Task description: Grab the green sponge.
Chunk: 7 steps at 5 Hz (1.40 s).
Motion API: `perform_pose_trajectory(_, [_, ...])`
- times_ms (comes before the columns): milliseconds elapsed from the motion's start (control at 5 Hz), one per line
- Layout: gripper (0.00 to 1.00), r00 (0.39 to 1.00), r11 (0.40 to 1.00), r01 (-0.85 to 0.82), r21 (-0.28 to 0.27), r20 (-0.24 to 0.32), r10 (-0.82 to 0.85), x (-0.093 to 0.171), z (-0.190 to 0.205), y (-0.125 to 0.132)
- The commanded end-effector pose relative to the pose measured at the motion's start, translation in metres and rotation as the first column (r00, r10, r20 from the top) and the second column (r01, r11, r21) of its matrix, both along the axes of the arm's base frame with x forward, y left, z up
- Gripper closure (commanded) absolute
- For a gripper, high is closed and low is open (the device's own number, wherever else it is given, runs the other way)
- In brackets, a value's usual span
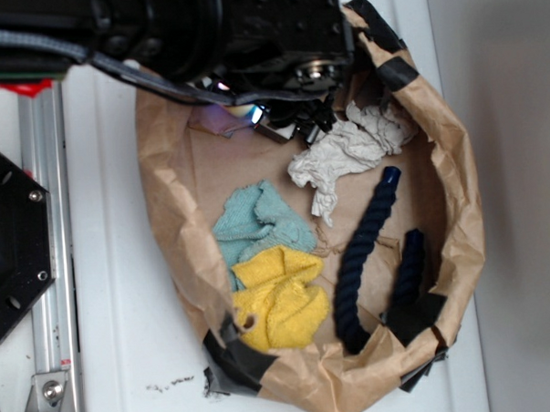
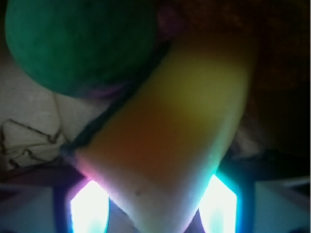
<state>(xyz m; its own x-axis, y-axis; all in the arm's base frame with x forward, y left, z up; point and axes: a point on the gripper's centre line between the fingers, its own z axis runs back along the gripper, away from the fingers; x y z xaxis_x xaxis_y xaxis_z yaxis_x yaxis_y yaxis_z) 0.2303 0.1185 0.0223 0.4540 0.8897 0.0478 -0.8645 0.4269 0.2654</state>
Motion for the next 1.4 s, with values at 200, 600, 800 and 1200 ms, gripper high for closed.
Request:
perform_pose_trajectory(200, [1.00, 0.999, 0.999, -0.025, 0.039, 0.025, 0.024, -0.002, 0.006, 0.012])
perform_pose_trajectory(600, [1.00, 0.952, 0.961, 0.271, -0.047, 0.163, -0.261, 0.014, 0.072, -0.038])
perform_pose_trajectory(800, [1.00, 0.848, 0.863, 0.503, -0.046, 0.218, -0.483, 0.032, 0.109, -0.064])
perform_pose_trajectory(1200, [1.00, 0.711, 0.747, 0.664, -0.006, 0.315, -0.629, 0.040, 0.132, -0.075])
